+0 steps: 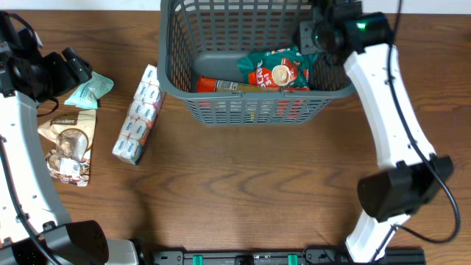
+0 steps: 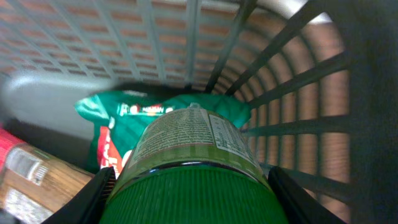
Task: Pack container
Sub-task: 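Carry the jar over the basket and release it inside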
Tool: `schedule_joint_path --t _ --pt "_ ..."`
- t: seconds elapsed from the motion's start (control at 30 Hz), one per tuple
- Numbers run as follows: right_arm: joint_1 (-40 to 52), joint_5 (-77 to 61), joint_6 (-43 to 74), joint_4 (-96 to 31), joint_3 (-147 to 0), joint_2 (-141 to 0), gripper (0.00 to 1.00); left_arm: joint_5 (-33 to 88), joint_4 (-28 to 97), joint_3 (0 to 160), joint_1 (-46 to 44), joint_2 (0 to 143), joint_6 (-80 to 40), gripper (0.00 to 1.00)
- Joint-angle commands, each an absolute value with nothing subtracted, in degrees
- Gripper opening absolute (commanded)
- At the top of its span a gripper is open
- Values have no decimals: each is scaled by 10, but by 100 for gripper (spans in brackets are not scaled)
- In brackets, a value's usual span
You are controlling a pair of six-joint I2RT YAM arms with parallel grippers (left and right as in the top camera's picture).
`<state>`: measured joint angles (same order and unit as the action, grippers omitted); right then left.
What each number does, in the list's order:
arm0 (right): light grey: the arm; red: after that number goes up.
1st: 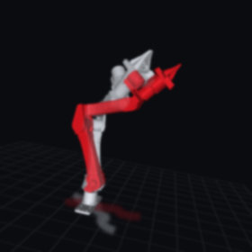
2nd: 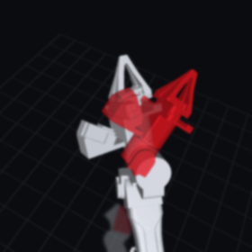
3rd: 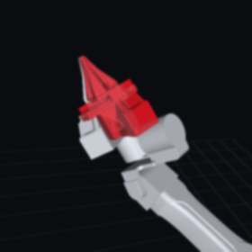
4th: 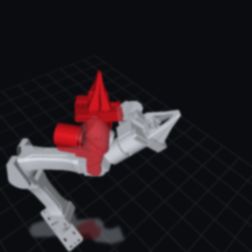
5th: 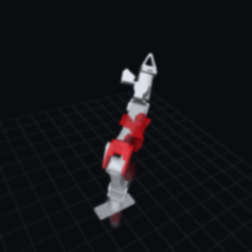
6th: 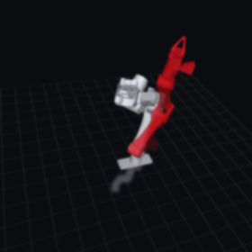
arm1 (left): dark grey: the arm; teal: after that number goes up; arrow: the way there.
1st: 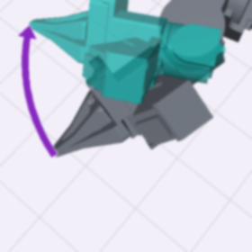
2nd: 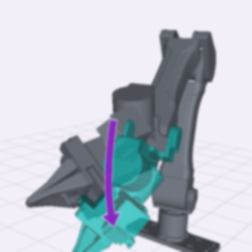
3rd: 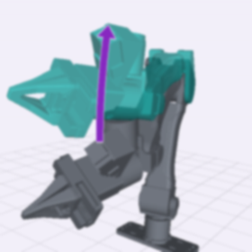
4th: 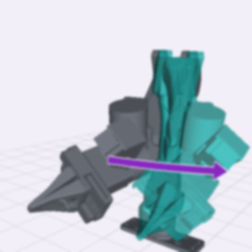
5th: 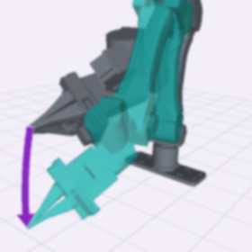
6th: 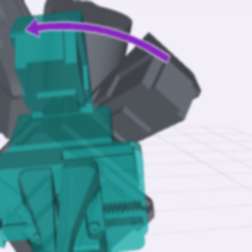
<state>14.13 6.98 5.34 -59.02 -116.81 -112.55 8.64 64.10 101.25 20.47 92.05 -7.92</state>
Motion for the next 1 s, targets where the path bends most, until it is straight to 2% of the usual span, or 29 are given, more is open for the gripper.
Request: schedule_joint_path --t 0.0,0.43,0.47,0.5,0.53,0.57,0.97 --pt "142 57 63 -590 -1177 -1138 1 88 642 1014 206 921 -84 99" --pt "136 56 68 -620 -1176 -1196 2 88 642 1014 206 921 -84 99" --pt "136 56 68 -621 -1176 -1196 13 88 642 1014 206 921 -84 99" --pt "135 56 68 -621 -1176 -1196 34 88 642 1014 206 921 -84 99" --pt "135 56 68 -621 -1176 -1196 69 88 642 1014 206 921 -84 99" --pt "134 56 68 -621 -1176 -1196 99 88 642 1014 206 921 -84 99" --pt "131 58 68 -641 -1244 -1185 99 88 642 1014 206 921 -84 99"
